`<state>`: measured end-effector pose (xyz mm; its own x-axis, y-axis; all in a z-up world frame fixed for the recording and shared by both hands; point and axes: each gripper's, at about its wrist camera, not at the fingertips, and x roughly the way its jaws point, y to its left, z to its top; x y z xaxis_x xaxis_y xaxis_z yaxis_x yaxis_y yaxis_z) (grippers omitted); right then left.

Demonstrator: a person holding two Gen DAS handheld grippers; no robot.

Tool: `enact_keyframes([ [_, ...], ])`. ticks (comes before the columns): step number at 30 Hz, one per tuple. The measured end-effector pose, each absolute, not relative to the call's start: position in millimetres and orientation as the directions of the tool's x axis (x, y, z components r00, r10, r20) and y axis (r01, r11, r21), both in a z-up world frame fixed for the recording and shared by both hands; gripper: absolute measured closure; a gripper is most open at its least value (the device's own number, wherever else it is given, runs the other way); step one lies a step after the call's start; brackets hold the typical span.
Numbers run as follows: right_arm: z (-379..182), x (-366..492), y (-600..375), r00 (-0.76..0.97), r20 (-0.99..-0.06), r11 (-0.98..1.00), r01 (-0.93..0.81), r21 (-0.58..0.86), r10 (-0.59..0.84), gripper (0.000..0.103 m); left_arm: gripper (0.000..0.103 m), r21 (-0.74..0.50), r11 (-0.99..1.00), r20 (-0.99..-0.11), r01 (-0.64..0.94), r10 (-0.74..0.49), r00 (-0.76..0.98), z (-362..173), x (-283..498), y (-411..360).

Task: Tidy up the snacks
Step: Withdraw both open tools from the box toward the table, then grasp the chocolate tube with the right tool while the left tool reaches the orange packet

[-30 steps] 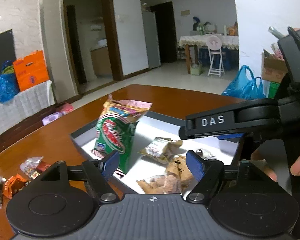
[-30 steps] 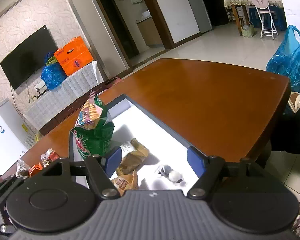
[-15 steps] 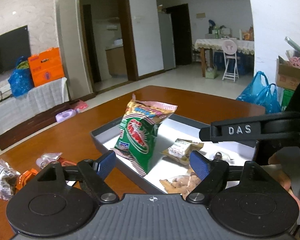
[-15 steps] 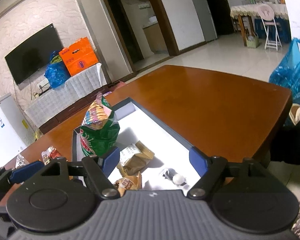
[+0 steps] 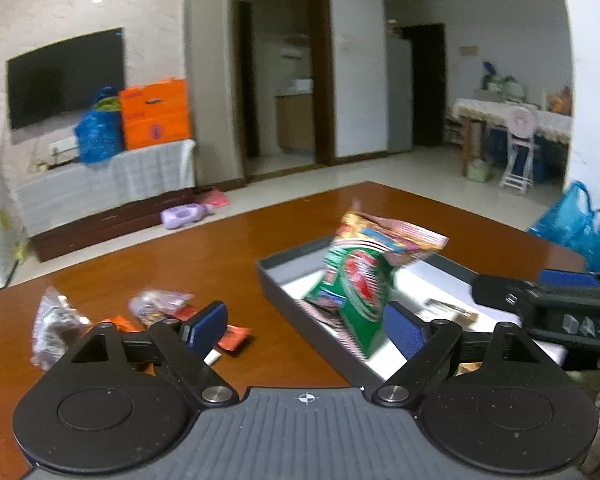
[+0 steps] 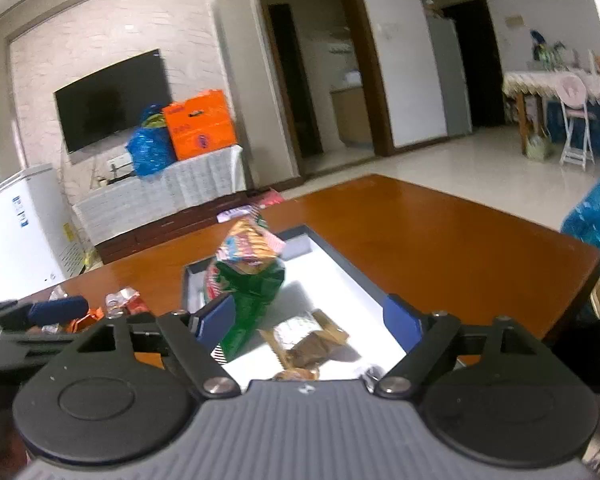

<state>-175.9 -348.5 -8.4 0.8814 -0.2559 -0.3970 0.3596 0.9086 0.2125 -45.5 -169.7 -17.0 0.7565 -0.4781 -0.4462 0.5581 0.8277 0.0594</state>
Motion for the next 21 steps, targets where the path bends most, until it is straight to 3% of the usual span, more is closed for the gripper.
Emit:
enact_keyframes([
  [6,-1,-178,-326,0.913,-0.34,0.946,0.288,0.146,-0.226,0.016,0.013,0.027,0.889,-0.421,0.457,-0.405,0.812,-8,-33,-150],
  [11,6,-180,-304,0.938,-0.287,0.965,0.234,0.117,-0.193,0.011,0.005,0.036,0.952,-0.365,0.303,-0.27,0.891,0,-23,-134],
  [21,18,-154,-273,0.974,-0.18,0.981,0.16,0.11,-0.139,0.008,0.002,-0.007,0.987,-0.355,0.162,-0.154,0.922,11,4,-94],
])
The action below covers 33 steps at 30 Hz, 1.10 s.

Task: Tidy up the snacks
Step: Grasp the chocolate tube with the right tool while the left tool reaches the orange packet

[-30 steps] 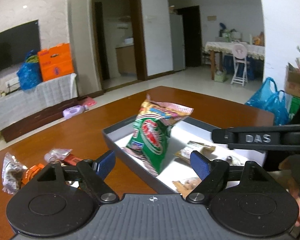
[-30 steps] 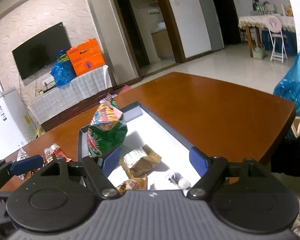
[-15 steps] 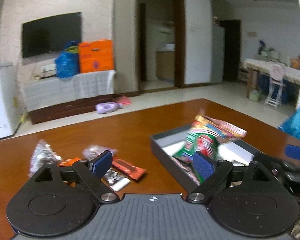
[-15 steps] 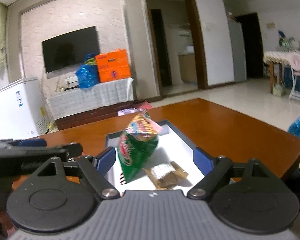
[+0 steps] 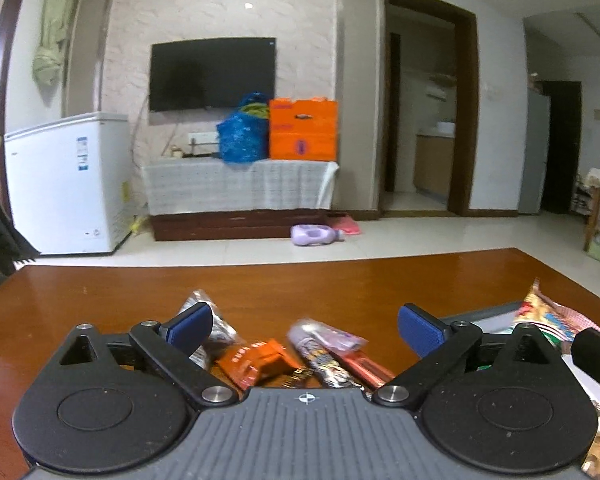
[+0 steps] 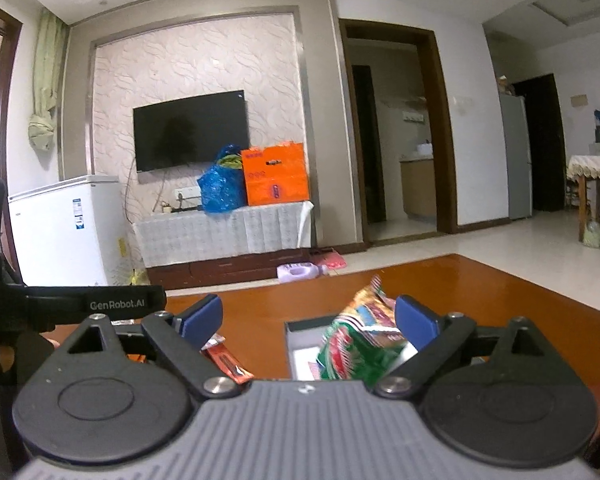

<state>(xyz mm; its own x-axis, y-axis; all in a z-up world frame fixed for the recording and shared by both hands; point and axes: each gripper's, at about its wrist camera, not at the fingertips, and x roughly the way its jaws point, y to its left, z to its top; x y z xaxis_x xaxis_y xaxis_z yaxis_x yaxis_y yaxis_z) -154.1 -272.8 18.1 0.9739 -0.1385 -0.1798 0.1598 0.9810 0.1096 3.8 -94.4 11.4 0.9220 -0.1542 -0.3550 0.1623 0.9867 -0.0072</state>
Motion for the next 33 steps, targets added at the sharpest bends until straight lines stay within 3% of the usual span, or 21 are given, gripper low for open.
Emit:
enact_keyframes([
  [8,23,-124,-256,0.992,-0.108,0.997,0.067,0.048,-0.061,0.005,0.001,0.002,0.997,-0.315,0.072,-0.068,0.947,23,19,-70],
  [17,-6,-81,-214,0.95,-0.287,0.991,-0.135,-0.025,0.122,0.005,0.001,-0.061,0.998,-0.364,-0.007,-0.016,0.931,15,41,-28],
  [22,-17,-54,-207,0.929,-0.344,0.99,-0.144,0.007,0.138,0.005,0.001,-0.039,0.999,-0.375,0.012,-0.025,0.927,2,42,-29],
  [28,-32,-25,-190,0.904,-0.391,0.982,-0.19,-0.012,0.17,0.008,0.001,-0.094,0.995,-0.379,0.034,-0.067,0.923,-3,48,-14],
  [31,-39,-12,-184,0.893,-0.408,0.975,-0.219,-0.03,0.188,0.014,0.007,-0.103,0.989,-0.395,0.103,-0.135,0.909,-8,51,-14],
  [33,-43,-3,-183,0.883,-0.426,0.973,-0.23,-0.032,0.195,0.022,0.018,-0.074,0.986,-0.411,0.147,-0.164,0.897,-12,51,-23],
])
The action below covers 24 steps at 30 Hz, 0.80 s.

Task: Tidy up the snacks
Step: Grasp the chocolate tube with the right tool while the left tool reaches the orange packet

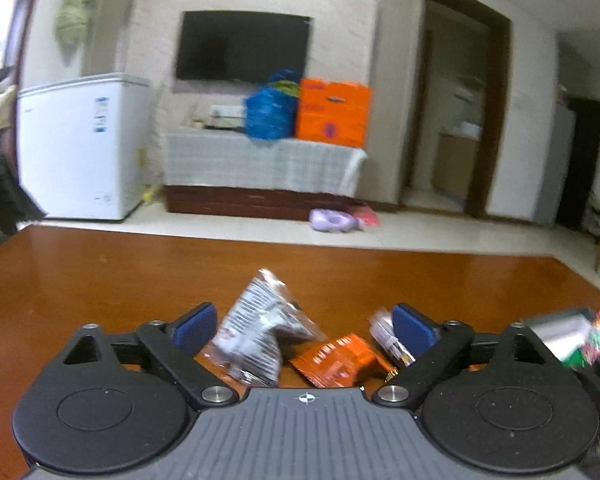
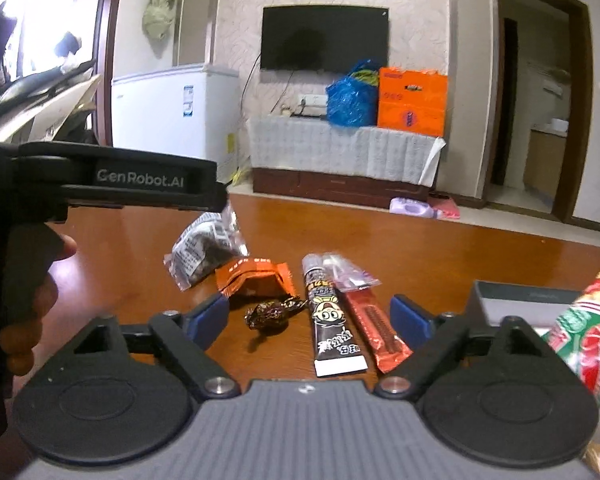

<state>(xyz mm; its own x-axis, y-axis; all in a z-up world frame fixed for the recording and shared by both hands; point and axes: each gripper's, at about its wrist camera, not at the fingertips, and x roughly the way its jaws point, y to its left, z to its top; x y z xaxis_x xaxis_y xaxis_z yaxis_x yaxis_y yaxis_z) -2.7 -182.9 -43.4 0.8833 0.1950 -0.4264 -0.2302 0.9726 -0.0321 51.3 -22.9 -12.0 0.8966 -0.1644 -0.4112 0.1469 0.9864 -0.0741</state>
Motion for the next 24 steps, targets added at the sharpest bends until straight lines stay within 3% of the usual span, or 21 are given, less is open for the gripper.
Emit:
enact_keyframes([
  [2,-46,5,-188,0.87,-0.453,0.975,-0.221,-0.005,0.195,0.03,0.036,-0.046,0.976,-0.43,0.214,-0.213,0.877,-15,52,-31],
  [6,-46,15,-207,0.855,-0.487,0.984,-0.165,0.072,0.179,0.04,0.057,-0.039,0.941,-0.469,0.335,-0.314,0.826,-23,55,-43],
  [12,-52,35,-214,0.845,-0.501,0.983,-0.162,0.088,0.185,0.059,0.066,-0.124,0.906,-0.503,0.404,-0.408,0.762,-30,58,-47],
  [21,-55,62,-199,0.819,-0.528,0.973,-0.215,0.08,0.224,0.06,0.067,-0.213,0.904,-0.514,0.371,-0.427,0.744,-34,68,-32],
  [24,-58,69,-198,0.808,-0.547,0.975,-0.201,0.091,0.217,0.065,0.067,-0.216,0.902,-0.511,0.374,-0.431,0.744,-33,69,-32],
])
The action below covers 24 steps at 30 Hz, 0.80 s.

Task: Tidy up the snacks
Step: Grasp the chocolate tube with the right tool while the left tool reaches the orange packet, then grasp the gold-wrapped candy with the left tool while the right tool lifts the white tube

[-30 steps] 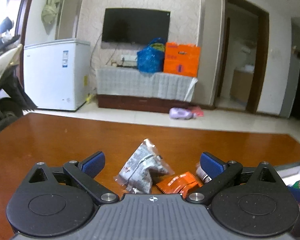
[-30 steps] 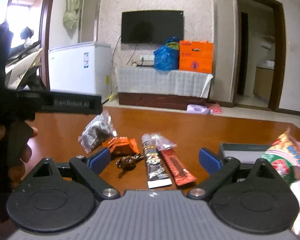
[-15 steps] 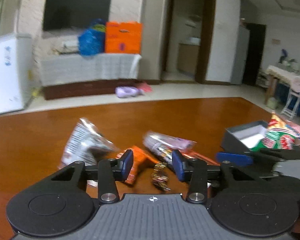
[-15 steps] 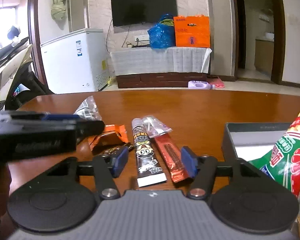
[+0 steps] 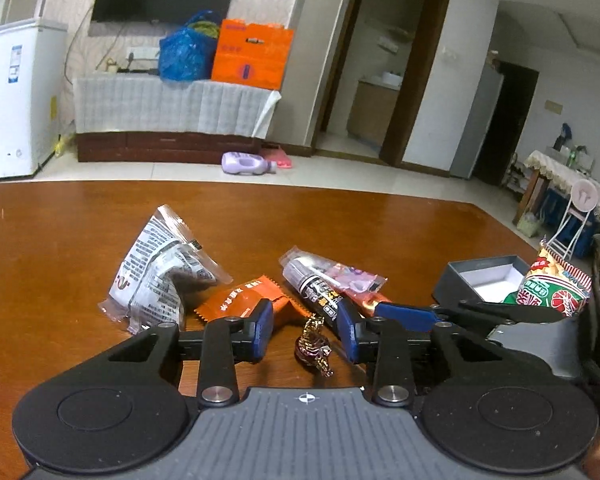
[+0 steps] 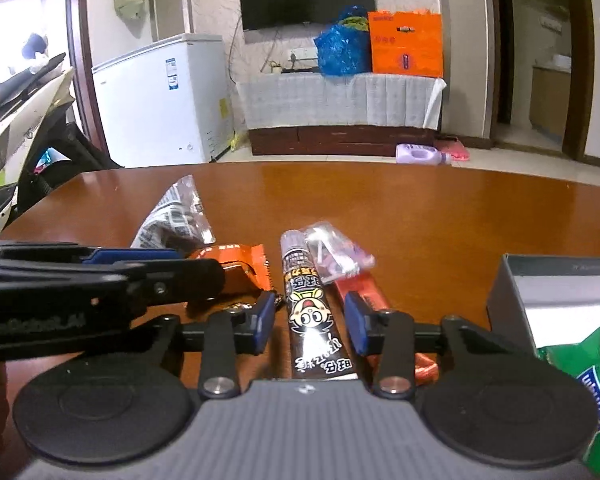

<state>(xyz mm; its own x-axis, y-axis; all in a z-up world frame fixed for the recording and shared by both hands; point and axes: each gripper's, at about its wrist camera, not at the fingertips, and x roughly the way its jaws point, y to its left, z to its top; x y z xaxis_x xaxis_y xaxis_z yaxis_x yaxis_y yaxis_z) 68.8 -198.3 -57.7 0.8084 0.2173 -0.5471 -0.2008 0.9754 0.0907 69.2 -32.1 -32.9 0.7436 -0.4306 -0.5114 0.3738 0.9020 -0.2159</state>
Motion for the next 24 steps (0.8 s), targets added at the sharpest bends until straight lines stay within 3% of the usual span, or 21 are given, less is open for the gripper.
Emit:
enact_keyframes([
  [7,-64,77,-189,0.784,-0.589,0.976,-0.212,0.044,0.197,0.074,0.067,-0.227,0.895,-0.522,0.383,-0.444,0.728,-37,71,-35],
  [24,-61,38,-199,0.771,-0.616,0.983,-0.179,0.038,0.164,0.075,0.066,-0.144,0.925,-0.621,0.351,-0.361,0.696,-57,81,-63],
])
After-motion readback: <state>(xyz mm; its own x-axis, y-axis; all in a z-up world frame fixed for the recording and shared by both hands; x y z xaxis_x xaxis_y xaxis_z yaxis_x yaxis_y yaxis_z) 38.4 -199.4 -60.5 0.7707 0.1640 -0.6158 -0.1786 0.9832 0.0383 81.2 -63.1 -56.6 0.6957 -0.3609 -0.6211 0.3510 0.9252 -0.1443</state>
